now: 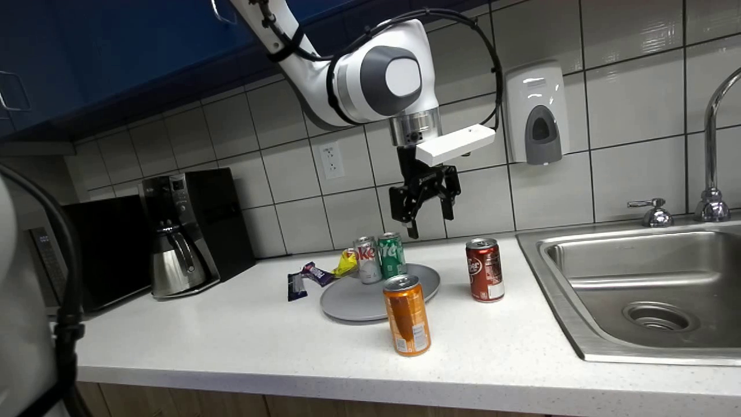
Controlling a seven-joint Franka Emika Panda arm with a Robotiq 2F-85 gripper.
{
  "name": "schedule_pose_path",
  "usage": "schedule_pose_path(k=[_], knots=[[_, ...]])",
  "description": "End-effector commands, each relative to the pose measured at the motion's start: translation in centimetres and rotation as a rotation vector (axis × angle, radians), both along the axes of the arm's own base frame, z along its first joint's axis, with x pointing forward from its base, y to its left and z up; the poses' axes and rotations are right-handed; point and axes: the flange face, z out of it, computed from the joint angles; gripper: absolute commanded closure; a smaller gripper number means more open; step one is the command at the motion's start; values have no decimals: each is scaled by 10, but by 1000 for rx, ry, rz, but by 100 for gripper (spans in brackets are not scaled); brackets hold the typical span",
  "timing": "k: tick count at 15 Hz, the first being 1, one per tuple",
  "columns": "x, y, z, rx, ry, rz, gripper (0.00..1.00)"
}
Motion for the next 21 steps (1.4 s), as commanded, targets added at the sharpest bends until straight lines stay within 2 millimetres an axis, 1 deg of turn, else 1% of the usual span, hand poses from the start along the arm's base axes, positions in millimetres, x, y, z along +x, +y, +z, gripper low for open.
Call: schedule_pose_path(k=[1, 8, 21], knots=[[11, -9, -3, 31, 21, -117, 0], [24, -26, -9, 49, 30, -262, 0], [35, -56, -22, 73, 69, -330, 0]])
